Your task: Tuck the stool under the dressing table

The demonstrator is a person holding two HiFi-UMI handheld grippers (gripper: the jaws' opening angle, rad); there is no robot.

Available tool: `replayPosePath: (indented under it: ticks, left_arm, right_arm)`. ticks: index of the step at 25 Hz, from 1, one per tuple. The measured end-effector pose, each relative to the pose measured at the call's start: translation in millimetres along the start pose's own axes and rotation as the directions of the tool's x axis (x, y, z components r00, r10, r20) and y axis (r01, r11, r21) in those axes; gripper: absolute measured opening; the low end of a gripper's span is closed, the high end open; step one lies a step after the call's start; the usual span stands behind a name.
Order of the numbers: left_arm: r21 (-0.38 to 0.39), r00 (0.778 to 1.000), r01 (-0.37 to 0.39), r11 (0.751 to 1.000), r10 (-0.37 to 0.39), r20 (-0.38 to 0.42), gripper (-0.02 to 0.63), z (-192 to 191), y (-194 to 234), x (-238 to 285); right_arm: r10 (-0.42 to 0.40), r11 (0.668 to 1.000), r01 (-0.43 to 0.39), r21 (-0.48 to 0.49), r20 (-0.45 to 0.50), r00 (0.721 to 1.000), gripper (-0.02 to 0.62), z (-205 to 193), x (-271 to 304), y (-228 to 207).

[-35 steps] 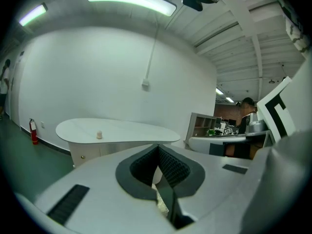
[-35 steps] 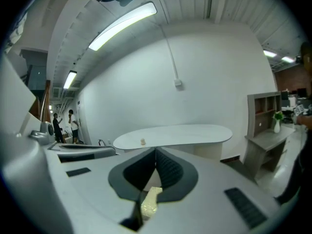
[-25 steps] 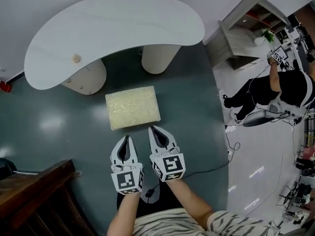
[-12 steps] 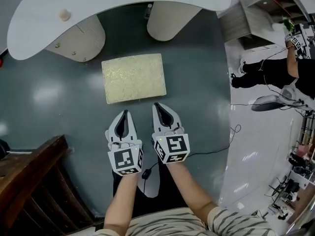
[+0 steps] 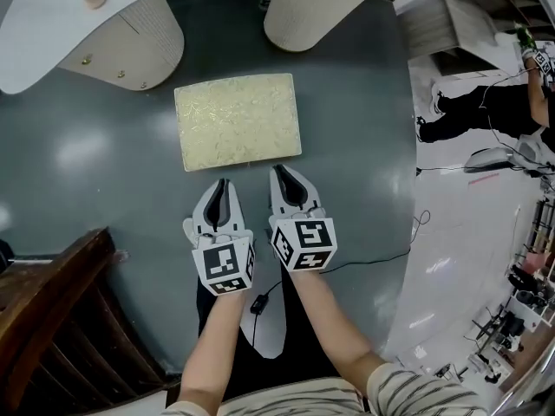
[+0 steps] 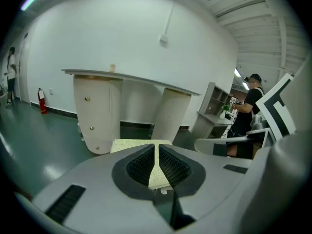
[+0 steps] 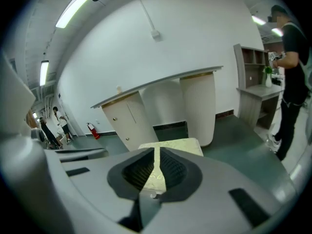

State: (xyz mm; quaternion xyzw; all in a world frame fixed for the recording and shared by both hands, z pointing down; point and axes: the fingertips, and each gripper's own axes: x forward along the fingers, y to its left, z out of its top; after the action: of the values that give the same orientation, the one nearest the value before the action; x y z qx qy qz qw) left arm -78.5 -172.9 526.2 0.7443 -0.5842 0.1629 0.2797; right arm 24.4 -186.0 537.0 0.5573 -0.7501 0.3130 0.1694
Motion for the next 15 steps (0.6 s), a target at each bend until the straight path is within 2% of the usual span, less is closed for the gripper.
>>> replayPosePath:
  ticks: [2, 6, 15]
  left_arm:
    - [-0.007, 1.000, -0.003, 1.000, 0.002, -0.014, 0.009, -13, 4, 9]
    - [-0.009, 0.998, -0.006, 1.000, 0.005, -0.055, 0.055, -41, 9, 21]
    - [-0.006, 0.991, -0.032, 0.999, 0.030, -0.127, 0.082, -88, 29, 54]
  right_arm:
    - [-0.007, 1.000, 0.007, 0.005, -0.015, 1.000, 0.059, -10, 10, -5]
    - [-0.022, 1.000, 0.023, 0.010, -0.043, 0.999, 0.066, -33, 23, -14]
    - [-0.035, 0.999, 0.038, 0.023, -0.109, 0.993, 0.108, -77, 55, -28]
